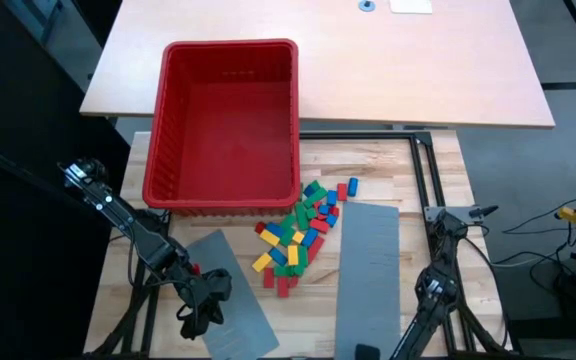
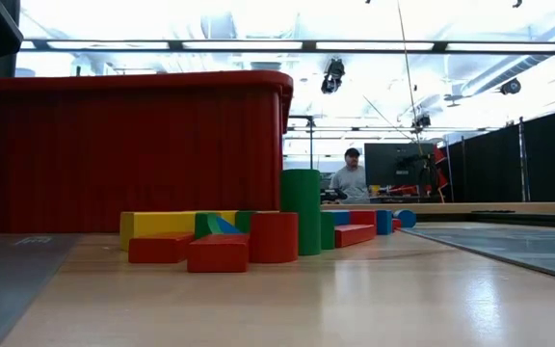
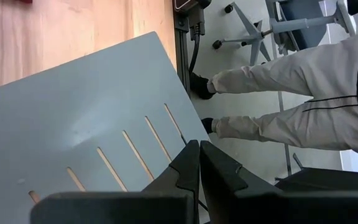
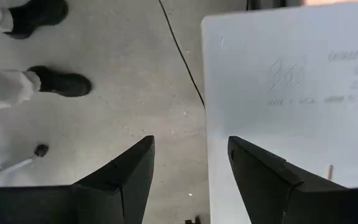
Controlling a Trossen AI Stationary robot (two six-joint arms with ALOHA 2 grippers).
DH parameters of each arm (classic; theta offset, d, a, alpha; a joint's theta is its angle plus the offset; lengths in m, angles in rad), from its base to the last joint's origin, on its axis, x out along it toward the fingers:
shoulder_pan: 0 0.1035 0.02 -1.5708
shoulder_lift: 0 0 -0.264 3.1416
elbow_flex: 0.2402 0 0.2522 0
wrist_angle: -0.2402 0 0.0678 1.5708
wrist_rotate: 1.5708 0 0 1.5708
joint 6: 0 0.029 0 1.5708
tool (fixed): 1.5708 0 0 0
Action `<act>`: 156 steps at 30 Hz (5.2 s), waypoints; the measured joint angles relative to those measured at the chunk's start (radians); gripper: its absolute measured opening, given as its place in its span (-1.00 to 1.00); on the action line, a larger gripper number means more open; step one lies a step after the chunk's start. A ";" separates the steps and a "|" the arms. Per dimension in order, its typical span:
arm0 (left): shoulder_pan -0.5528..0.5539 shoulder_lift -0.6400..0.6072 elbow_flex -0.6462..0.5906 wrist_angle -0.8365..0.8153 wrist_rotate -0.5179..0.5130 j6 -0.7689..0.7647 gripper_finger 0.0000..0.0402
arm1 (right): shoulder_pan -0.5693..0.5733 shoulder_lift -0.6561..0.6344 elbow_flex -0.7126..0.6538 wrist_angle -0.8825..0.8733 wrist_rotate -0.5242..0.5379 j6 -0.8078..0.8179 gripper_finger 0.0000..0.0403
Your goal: Sort blocks
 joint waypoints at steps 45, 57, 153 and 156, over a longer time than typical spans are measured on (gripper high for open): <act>0.000 0.000 0.000 -0.009 0.000 -0.015 -1.00 | 0.064 0.014 -0.079 -0.135 0.013 0.097 -0.07; 0.000 0.000 0.000 -0.020 -0.001 -0.015 -1.00 | 0.064 0.012 -0.135 -0.154 0.011 0.124 -0.21; 0.000 0.003 0.000 -0.148 -0.050 0.067 -1.00 | 0.004 0.017 -0.005 -0.065 0.081 0.127 0.05; 0.000 0.003 0.000 -0.148 -0.049 0.072 -1.00 | -0.007 0.017 -0.005 -0.133 0.080 0.099 0.04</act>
